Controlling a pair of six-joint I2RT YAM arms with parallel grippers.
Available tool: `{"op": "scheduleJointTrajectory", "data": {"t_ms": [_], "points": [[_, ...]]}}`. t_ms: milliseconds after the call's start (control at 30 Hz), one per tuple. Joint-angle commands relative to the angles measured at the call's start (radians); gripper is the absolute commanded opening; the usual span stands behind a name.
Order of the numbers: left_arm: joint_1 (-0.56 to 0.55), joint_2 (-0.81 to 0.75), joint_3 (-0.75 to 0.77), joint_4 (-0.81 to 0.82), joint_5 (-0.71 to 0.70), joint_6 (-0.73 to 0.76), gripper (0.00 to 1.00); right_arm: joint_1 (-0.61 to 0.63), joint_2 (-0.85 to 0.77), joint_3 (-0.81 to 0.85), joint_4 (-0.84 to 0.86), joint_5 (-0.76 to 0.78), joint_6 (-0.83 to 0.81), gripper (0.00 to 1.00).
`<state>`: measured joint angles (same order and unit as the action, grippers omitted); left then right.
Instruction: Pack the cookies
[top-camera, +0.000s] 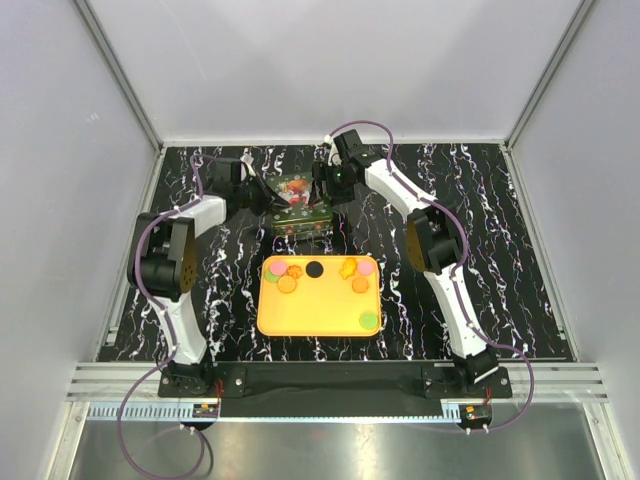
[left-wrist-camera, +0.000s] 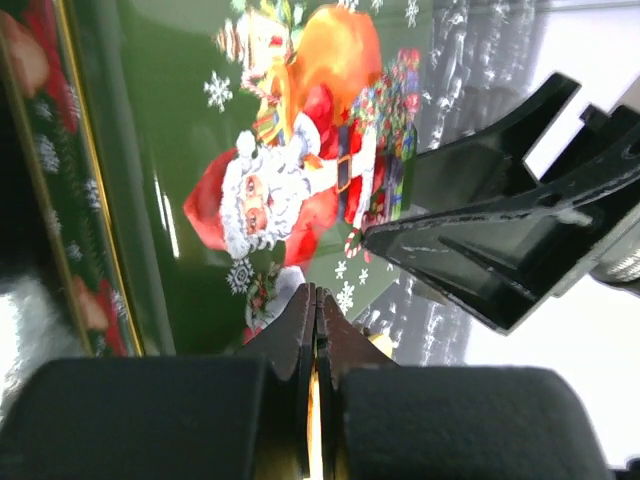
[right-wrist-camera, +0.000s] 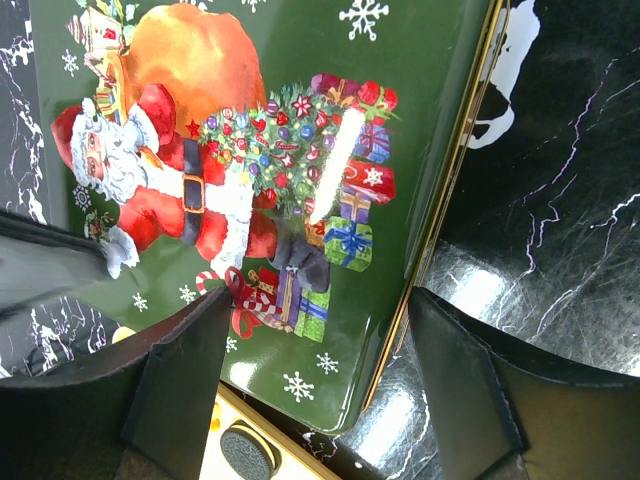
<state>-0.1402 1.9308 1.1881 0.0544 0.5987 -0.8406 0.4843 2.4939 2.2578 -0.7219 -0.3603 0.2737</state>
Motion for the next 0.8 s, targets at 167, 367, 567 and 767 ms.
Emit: {"op": "scheduleJointTrajectory", "data": {"t_ms": [167, 367, 567, 767], "points": [[-0.071, -0.216, 0.225, -0.418, -0.339, 0.313, 0.00, 0.007, 0.043, -0.011, -0.073, 0.080, -0.025, 0.78], [-0.127, -0.260, 0.213, -0.491, -0.547, 0.368, 0.00, 0.007, 0.043, -0.015, -0.076, 0.077, -0.025, 0.78], [-0.154, -0.181, 0.114, -0.499, -0.591, 0.364, 0.00, 0.007, 0.037, -0.032, -0.068, 0.078, -0.024, 0.78], [-0.171, -0.141, 0.054, -0.476, -0.590, 0.353, 0.00, 0.007, 0.033, -0.046, -0.062, 0.078, -0.025, 0.78]]}}
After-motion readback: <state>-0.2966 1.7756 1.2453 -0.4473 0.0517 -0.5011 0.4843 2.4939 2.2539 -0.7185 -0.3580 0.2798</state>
